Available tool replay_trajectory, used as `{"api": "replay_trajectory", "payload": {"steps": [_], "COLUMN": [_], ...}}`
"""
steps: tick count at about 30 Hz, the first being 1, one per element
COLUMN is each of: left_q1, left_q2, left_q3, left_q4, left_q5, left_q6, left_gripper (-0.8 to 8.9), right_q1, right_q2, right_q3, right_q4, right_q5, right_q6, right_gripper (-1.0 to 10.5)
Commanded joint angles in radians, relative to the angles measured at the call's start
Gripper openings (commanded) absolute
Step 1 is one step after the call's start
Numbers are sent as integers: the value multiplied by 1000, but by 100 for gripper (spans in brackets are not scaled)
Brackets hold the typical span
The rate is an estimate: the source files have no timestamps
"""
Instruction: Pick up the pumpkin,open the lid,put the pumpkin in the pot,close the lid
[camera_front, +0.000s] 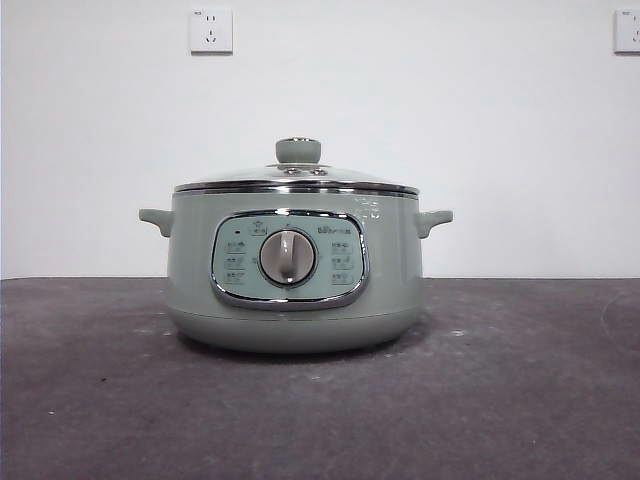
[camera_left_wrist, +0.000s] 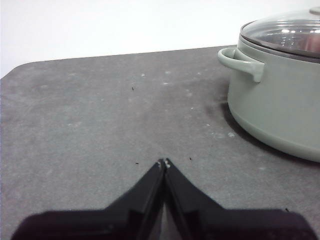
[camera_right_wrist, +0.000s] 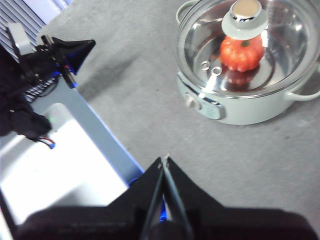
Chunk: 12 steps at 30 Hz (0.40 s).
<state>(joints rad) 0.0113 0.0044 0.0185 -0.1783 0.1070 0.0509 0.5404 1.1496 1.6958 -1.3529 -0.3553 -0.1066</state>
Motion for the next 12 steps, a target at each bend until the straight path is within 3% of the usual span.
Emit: {"api": "replay_trajectory", "payload": {"steps": [1,6,12], "left_q1": [3,3,3], "left_q2": [-3,-3,-3], "left_q3": [-16,-16,-16], "left_q4": [-1,-1,-1], "left_q5": [-2,-1,-2], "left_q6": [-6,-6,-6], "left_gripper": [-3,-3,-3], "right_q1": [-77,-232,-396], "right_q2": [-48,-173,-389], "right_q3": [-5,-65,-308], "right_q4": [30,239,430], "right_q5": [8,-165,-96], "right_q6": [-115,-108,-105], "right_gripper": [1,1,1]}}
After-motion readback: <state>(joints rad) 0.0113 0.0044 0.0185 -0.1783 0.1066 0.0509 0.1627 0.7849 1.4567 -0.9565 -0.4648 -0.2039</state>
